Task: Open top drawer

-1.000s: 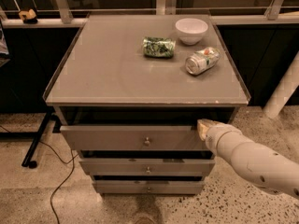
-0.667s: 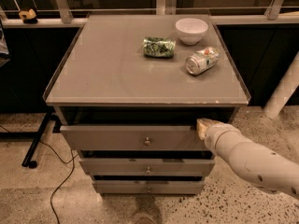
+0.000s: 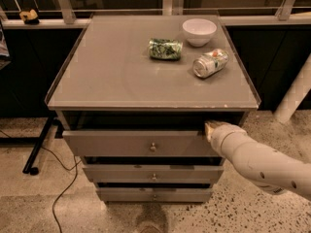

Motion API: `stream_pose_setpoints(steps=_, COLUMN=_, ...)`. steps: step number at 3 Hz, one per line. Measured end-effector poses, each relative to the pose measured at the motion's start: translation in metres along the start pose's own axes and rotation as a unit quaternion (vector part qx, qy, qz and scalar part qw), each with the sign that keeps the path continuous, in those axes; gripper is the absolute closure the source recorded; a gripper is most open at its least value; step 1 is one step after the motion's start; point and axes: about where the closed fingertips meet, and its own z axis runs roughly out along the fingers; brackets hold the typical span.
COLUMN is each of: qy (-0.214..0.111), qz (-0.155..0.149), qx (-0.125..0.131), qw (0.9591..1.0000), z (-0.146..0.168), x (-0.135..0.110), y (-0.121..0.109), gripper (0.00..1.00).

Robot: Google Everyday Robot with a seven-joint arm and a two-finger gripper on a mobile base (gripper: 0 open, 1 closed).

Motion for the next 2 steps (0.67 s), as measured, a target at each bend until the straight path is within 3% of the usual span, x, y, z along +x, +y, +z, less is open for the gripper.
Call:
stream_pose_setpoints(steps=1, qy=0.000, qz=0.000, qx=0.000, qw=1.0000, z=0.000, x=0.000, y=0.000, gripper=1.00)
stream_pose_setpoints(steps=2, qy=0.028, qz=-0.027, qx=-0.031, qw=0.9987, z=0.005, x=0.003, y=0.017, gripper=1.00)
